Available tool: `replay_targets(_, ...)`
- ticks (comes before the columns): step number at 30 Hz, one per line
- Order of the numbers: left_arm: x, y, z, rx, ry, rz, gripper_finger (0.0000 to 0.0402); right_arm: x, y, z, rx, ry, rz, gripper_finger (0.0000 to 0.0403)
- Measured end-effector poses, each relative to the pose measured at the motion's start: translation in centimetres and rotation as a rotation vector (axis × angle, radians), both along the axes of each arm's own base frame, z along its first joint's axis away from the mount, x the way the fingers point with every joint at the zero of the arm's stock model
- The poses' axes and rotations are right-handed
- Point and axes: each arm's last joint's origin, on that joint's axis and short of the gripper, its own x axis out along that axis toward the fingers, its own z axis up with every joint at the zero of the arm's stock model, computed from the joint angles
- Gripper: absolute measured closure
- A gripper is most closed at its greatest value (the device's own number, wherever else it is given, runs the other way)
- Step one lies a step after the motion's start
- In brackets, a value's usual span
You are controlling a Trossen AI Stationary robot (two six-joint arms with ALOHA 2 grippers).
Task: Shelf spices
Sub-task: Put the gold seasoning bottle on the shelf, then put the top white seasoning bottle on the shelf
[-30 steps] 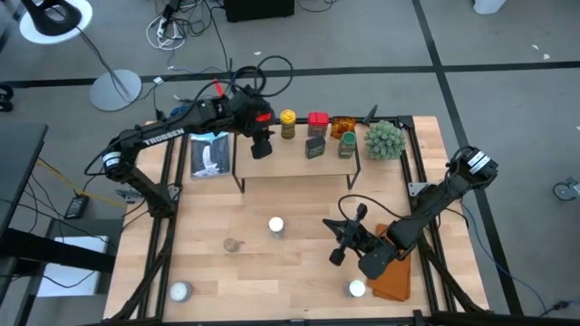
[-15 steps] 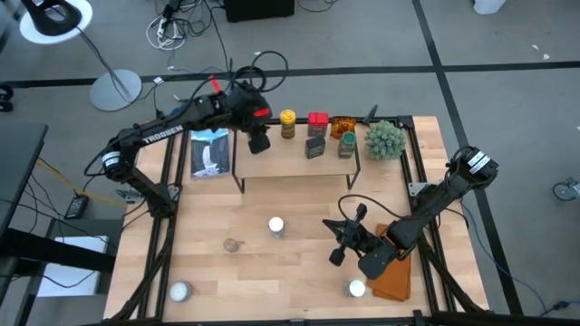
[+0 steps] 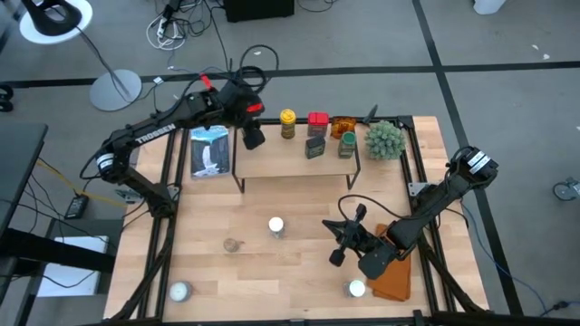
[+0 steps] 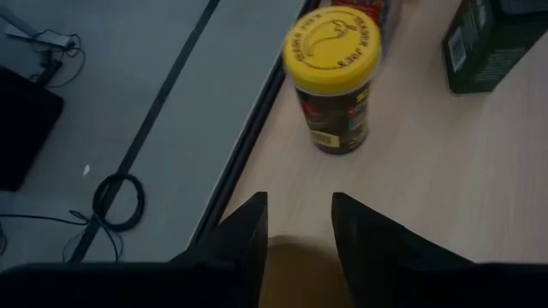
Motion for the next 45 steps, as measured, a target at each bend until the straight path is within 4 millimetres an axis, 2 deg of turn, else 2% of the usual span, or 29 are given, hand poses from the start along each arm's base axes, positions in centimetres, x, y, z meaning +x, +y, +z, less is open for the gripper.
replay_targets(5, -0.7, -0.4, 0.8, 0.01, -0.022, 0.002, 0.0266, 0.0, 0.0, 0.0, 0.001, 0.0, 0.0, 0.0402)
replay_targets(10, -2.2, -1.3, 2.4, 0.02, -0.087, 0.002, 0.0266, 0.0, 0.0, 0.0, 0.001, -0.001, 0.001, 0.0402)
replay_targets(16, -5.2, -4.5, 5.1, 0.004, -0.226, -0.049, 0.0266, -0.1, 0.3, 0.1, 0.016, -0.017, 0.008, 0.0402)
replay_targets(19, -7.2, -6.6, 5.3, 0.01, -0.289, -0.06, 0.0266, 0.0, 0.3, 0.2, 0.023, -0.023, 0.011, 0.0402)
replay_targets(24, -10.9, -10.5, 3.5, -0.012, -0.456, -0.097, 0.0266, 0.5, 0.6, 0.8, 0.078, -0.005, 0.079, 0.0402)
replay_targets(30, -13.9, -13.8, -0.4, -0.067, -0.605, -0.166, 0.0266, 2.6, 0.1, 3.1, 0.093, 0.067, 0.202, 0.0402)
replay_targets(33, -14.3, -15.0, -2.1, -0.099, -0.598, -0.187, 0.0266, 3.9, -0.6, 5.0, 0.101, 0.146, 0.258, 0.0403)
replay_targets(38, -14.0, -17.0, -4.2, -0.097, -0.581, -0.234, 0.0266, 5.6, -3.2, 8.4, 0.145, 0.299, 0.289, 0.0403)
replay_targets(45, -14.4, -18.7, -6.4, -0.054, -0.588, -0.199, 0.0266, 7.4, -6.7, 12.7, 0.09, 0.376, 0.401, 0.0403)
